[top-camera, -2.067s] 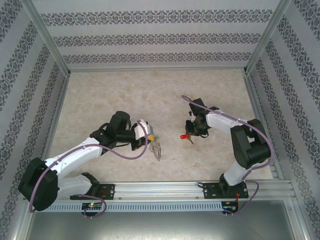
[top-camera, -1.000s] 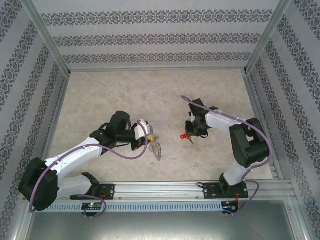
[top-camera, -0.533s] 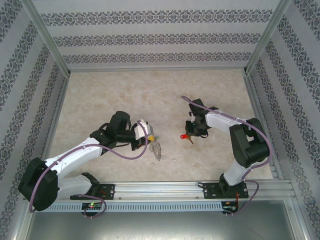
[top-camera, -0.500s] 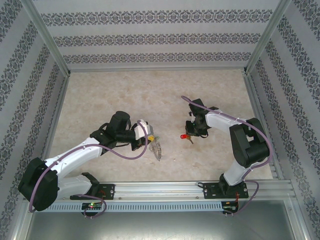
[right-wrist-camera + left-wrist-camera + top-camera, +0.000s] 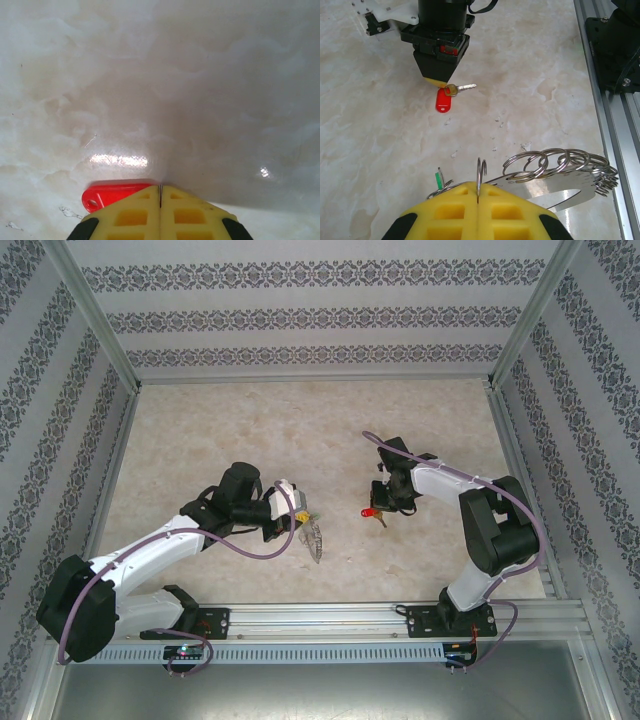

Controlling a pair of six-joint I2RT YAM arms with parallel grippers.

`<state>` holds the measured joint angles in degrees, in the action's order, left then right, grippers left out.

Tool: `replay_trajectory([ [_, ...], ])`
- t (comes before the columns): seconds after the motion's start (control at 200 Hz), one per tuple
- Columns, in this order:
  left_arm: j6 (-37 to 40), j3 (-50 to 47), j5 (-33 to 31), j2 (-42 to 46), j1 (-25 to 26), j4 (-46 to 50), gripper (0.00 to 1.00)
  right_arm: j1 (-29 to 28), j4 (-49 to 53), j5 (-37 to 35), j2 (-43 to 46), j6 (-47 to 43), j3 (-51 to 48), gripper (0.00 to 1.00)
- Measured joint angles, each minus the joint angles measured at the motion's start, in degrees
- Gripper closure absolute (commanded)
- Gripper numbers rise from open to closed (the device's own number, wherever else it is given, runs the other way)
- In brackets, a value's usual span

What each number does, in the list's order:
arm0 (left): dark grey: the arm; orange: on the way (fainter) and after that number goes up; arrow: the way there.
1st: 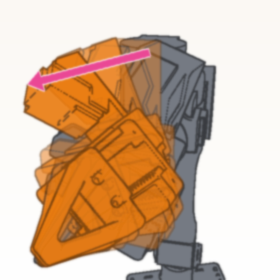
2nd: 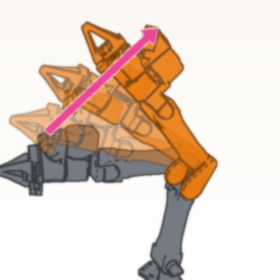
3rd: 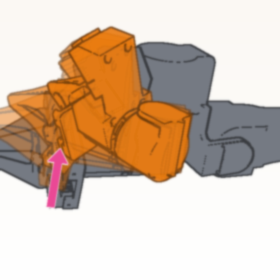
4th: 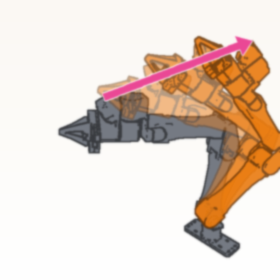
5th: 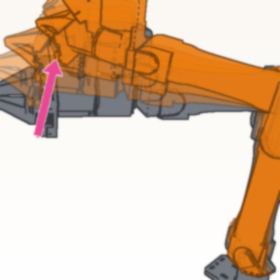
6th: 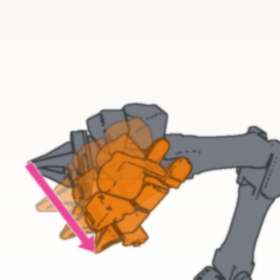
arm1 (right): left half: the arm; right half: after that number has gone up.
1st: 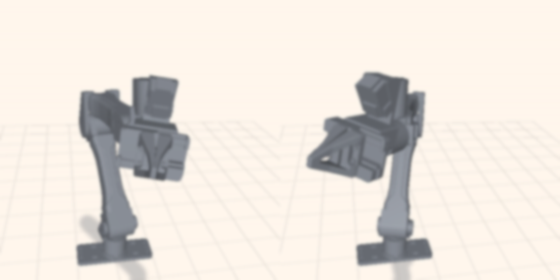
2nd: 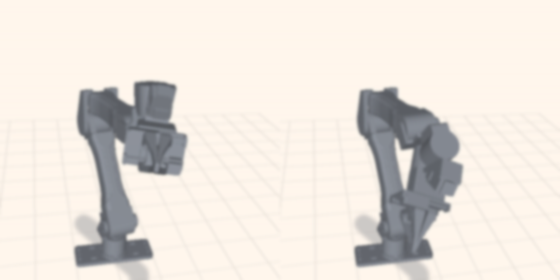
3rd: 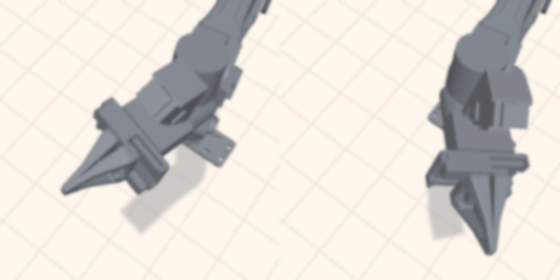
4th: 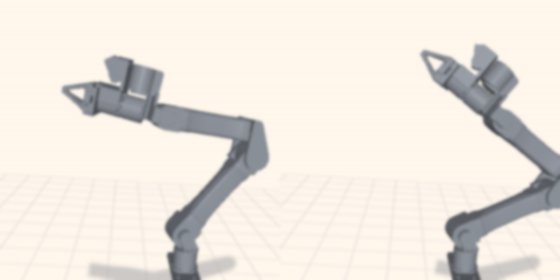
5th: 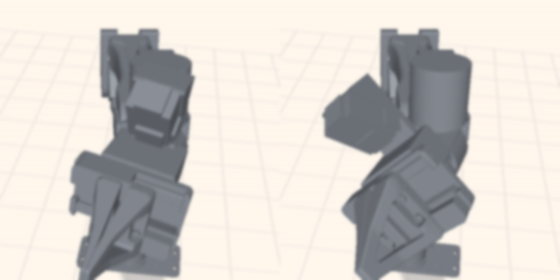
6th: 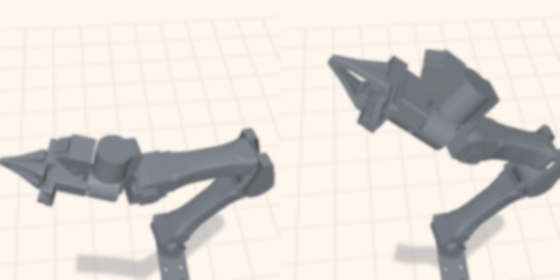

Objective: Put the keys on the keyring

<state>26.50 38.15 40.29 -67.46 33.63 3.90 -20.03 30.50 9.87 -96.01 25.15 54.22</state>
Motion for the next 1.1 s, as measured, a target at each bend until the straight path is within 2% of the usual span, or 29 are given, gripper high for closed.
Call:
replay_trajectory([
  [0.105,0.00,0.00,0.24,-0.63,0.00,-0.04,1.00,-0.31,-0.37,0.09,2.40,-1.73,-0.72,1.00],
  [0.225,-0.39,0.00,1.40,-1.64,0.00,-0.11,1.00,-1.77,-3.06,3.34,9.57,-8.02,-3.50,1.00],
  [0.41,-1.38,0.00,2.58,-2.71,0.00,-1.29,1.00,-6.56,-7.82,15.10,23.23,-21.94,-8.57,1.00],
  [0.629,-1.68,0.00,3.30,-2.95,0.00,-2.05,1.00,-9.07,-12.33,26.32,32.30,-33.70,-14.01,1.00],
  [0.834,-2.38,0.00,4.28,-3.21,0.00,-2.23,1.00,-13.14,-15.30,30.03,36.04,-39.74,-15.06,1.00],
  [1.099,-3.43,0.00,4.72,-3.61,0.00,-3.21,1.00,-17.07,-17.51,30.05,35.04,-41.64,-14.43,1.00],
])
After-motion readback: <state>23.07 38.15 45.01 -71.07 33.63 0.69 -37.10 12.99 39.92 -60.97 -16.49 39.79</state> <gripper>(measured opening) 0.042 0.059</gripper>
